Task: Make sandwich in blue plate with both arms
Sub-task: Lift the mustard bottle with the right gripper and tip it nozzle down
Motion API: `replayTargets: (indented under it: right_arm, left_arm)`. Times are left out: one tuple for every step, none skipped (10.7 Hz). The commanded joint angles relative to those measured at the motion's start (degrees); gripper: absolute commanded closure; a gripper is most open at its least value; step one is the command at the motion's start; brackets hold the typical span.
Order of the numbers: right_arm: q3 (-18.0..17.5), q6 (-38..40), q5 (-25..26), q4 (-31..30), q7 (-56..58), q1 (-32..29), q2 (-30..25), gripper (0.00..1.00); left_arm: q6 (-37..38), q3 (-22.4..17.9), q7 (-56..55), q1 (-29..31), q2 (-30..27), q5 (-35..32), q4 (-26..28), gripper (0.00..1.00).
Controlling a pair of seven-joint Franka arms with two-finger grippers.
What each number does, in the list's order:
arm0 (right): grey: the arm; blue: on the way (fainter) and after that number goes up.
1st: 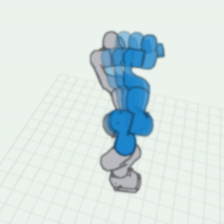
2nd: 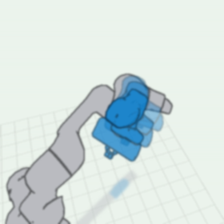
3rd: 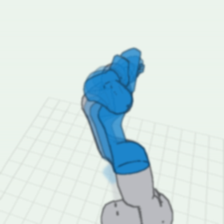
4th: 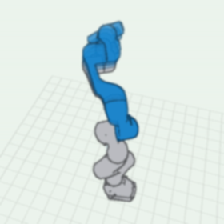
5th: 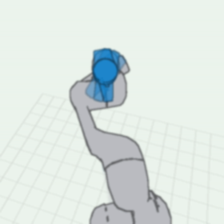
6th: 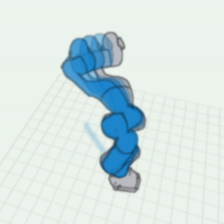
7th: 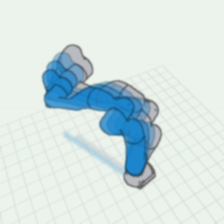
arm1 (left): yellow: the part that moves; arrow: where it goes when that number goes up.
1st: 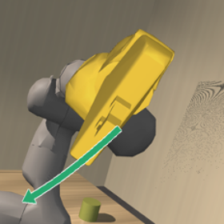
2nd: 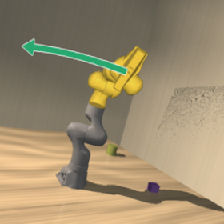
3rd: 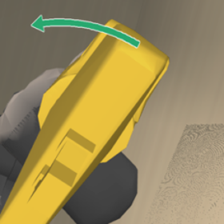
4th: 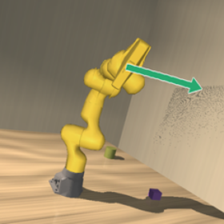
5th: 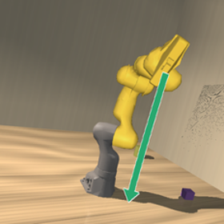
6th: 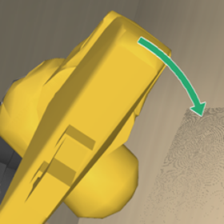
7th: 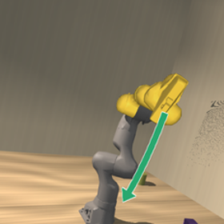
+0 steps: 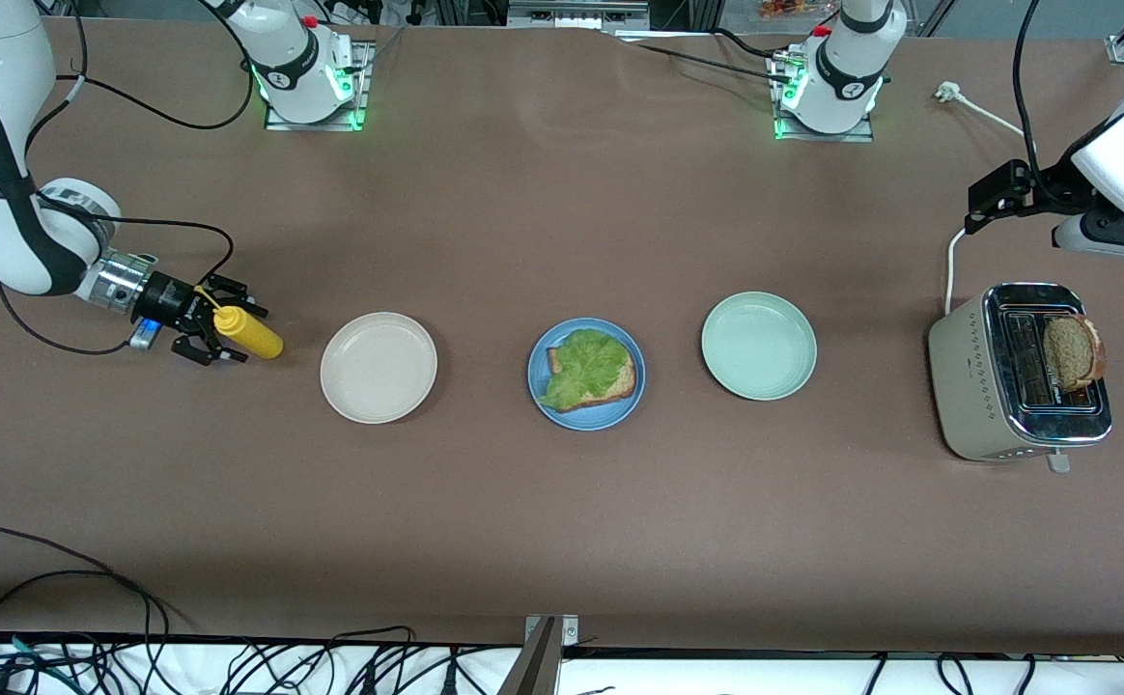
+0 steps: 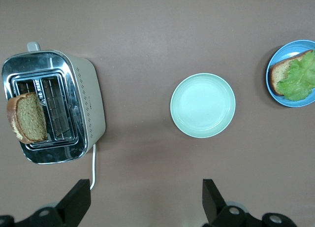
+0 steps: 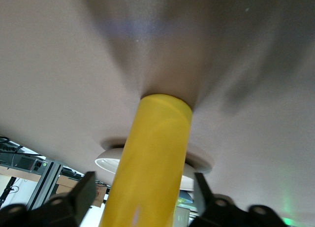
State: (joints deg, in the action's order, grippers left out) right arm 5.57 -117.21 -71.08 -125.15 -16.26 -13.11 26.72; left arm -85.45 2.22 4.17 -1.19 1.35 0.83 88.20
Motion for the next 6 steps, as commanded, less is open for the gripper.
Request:
replayTargets:
  right_arm:
    - [-0.3,-0.3,-1.26,0.78,-0.18,0.01,0.52,1.0]
    - [-0.38,-0.3,-1.26,0.78,-0.44,0.1,0.09,1.0]
    - [-0.39,-0.39,-1.0,0.87,-0.44,0.1,-1.14,1.0]
    - [-0.65,-0.65,-0.38,0.78,-0.44,0.62,-2.98,1.0]
    - [-1.43,-2.56,0.67,0.43,-0.96,2.1,-5.69,1.0]
    - [-2.05,-3.28,2.16,0.34,-4.36,2.55,-7.81,1.0]
  left_arm:
    - [0.37,0.15,0.49,-0.22,0.41,0.76,-0.92,0.0]
    - [0.37,0.15,0.49,-0.22,0.41,0.76,-0.92,0.0]
    - [0.37,0.15,0.58,-0.22,0.41,0.84,-0.92,0.0]
    - [0.37,0.15,0.58,-0.22,0.41,0.84,-0.92,0.0]
    - [0.37,0.24,0.49,-0.22,0.41,0.84,-0.92,0.0]
    - [0.37,0.24,0.49,-0.22,0.41,0.84,-0.92,0.0]
